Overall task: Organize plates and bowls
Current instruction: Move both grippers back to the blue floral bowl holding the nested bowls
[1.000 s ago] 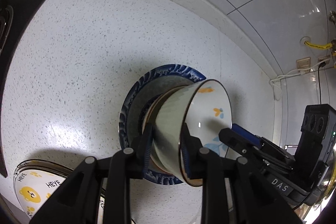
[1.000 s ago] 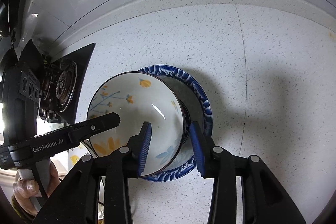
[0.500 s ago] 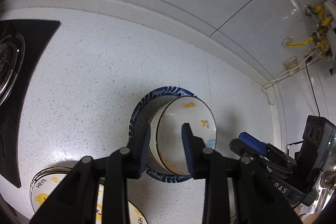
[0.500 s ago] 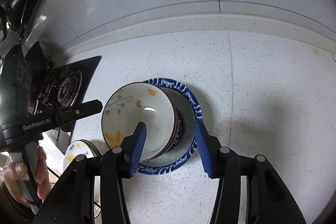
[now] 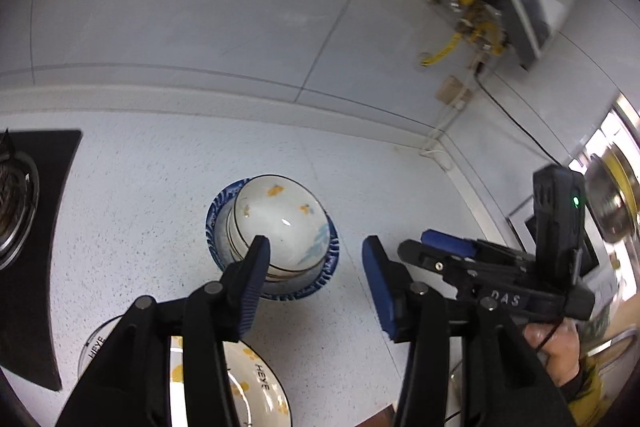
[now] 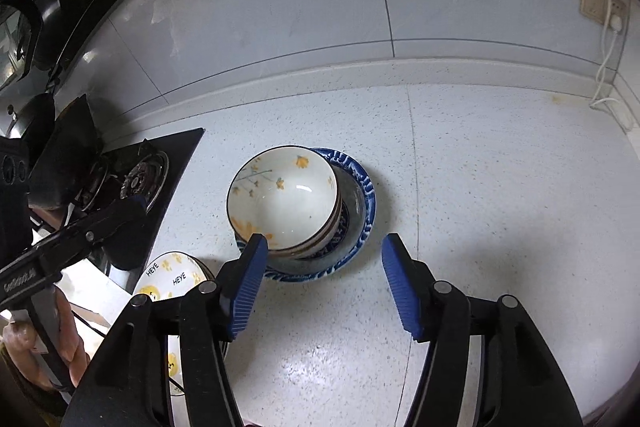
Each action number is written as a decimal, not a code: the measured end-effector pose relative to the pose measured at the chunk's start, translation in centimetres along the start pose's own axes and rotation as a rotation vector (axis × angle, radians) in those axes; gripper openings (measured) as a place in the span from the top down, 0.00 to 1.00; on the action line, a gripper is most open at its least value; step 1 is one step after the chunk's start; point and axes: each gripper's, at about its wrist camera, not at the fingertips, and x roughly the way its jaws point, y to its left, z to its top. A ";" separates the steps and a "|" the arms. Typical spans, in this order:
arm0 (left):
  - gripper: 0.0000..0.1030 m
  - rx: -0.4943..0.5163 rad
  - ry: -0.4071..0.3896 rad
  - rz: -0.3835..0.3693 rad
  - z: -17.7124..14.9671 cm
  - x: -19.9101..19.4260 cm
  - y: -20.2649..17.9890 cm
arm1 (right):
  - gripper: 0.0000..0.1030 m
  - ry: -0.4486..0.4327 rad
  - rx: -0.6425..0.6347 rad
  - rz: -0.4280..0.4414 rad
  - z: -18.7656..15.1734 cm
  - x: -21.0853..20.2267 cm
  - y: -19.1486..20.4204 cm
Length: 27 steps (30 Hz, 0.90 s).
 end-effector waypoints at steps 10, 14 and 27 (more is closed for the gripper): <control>0.54 0.213 0.022 0.066 -3.3 -6.4 -0.5 | 0.38 -0.081 0.010 -0.080 -3.3 -2.3 4.9; 0.54 0.230 0.026 0.143 -4.3 -8.6 1.4 | 0.36 -0.102 0.012 -0.110 -4.2 -2.8 6.4; 0.15 0.211 0.026 0.178 -4.3 -13.2 8.4 | 0.23 -0.137 0.005 -0.176 -6.8 -4.5 8.0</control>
